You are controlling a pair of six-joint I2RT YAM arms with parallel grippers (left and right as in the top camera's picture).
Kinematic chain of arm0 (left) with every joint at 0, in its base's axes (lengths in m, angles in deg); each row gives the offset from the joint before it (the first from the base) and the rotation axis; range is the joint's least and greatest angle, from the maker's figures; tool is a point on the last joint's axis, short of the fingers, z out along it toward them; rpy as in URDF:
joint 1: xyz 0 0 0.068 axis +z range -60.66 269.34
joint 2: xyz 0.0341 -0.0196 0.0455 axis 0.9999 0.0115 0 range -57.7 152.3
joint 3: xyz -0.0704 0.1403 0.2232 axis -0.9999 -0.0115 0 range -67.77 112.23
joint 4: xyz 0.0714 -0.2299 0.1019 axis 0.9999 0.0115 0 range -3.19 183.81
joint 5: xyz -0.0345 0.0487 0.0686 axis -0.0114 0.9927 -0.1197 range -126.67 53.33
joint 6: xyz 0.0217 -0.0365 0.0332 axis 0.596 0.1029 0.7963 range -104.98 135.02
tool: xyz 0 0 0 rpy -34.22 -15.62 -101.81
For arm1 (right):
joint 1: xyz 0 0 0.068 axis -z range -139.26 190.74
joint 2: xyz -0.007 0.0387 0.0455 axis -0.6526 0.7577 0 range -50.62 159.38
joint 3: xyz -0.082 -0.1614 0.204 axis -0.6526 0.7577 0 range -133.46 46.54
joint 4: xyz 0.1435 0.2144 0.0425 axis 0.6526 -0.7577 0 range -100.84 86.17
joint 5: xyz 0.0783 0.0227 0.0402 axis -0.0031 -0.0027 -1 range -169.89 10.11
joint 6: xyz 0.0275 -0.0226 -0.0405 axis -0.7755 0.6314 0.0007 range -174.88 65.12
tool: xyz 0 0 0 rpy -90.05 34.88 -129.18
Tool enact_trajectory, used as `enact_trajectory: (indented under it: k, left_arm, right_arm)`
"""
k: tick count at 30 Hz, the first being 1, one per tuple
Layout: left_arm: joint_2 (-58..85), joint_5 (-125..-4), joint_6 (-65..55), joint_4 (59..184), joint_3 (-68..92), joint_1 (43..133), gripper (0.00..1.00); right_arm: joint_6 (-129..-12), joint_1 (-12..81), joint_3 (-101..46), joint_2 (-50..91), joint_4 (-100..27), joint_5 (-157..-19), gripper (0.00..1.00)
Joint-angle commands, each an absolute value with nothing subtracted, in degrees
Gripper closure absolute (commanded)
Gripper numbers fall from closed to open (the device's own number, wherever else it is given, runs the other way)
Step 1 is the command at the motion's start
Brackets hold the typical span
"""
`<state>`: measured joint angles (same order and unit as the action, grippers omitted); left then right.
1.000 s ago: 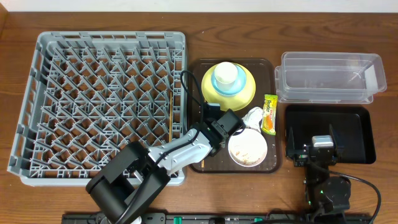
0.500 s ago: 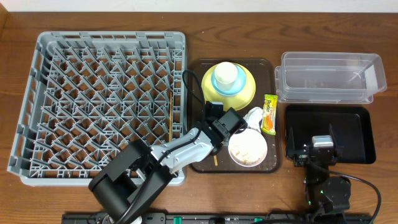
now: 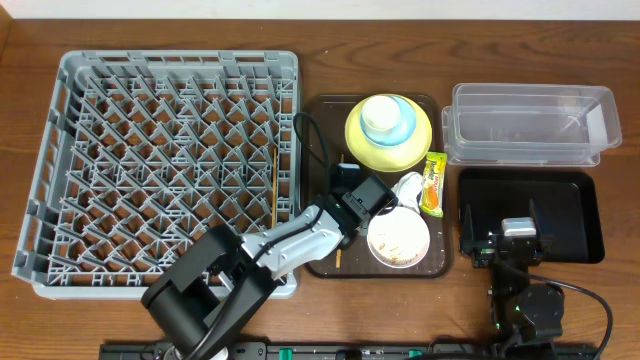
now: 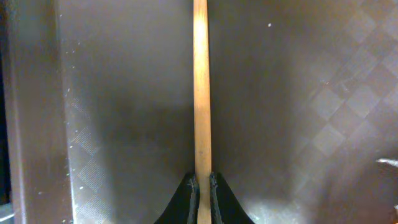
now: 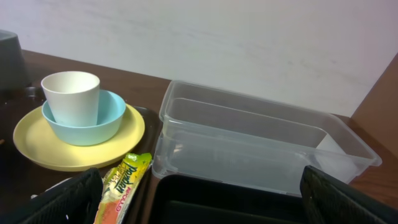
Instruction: Sort waste into correct bins and load items into the dishwasher rack
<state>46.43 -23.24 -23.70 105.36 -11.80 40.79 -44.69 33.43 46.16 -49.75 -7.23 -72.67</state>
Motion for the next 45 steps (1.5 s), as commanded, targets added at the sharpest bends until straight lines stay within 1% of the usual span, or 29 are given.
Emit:
enact_trajectory:
  k: [1, 6, 15, 20, 25, 30, 34, 40, 45]
  left_arm:
    - [44.7, -24.5, -21.2, 107.9, -13.5, 40.8, 0.94]
    - [37.0, -16.1, -21.2, 111.7, -13.5, 40.8, 0.94]
    - [16.9, -13.6, -16.8, 112.8, -13.5, 40.8, 0.94]
    - [9.8, -4.3, -15.2, 116.5, -13.5, 40.8, 0.94]
    - [10.5, 2.9, -15.2, 122.1, -14.0, 40.8, 0.94]
    - [14.8, 4.3, -15.2, 121.8, -15.5, 40.8, 0.94]
    - [19.1, 7.8, -15.2, 121.0, -15.5, 41.4, 0.94]
    - [23.4, 7.3, -15.4, 119.6, -15.5, 43.8, 0.94]
    - [24.2, 4.1, -15.7, 118.8, -15.5, 44.8, 0.92]
  right_arm:
    - [-44.1, 33.7, 46.2, -49.8, -7.5, -72.9, 0.01]
    - [-44.1, 33.7, 46.2, -49.8, -7.5, -72.9, 0.01]
    - [-44.1, 33.7, 46.2, -49.8, -7.5, -72.9, 0.01]
    - [-44.1, 33.7, 46.2, -49.8, -7.5, -72.9, 0.01]
    - [-44.1, 33.7, 46.2, -49.8, -7.5, -72.9, 0.01]
    - [-44.1, 33.7, 46.2, -49.8, -7.5, -72.9, 0.01]
    - [-44.1, 33.7, 46.2, -49.8, -7.5, -72.9, 0.01]
    - [-44.1, 33.7, 46.2, -49.8, -7.5, -72.9, 0.01]
    - [-44.1, 33.7, 46.2, -49.8, -7.5, -72.9, 0.01]
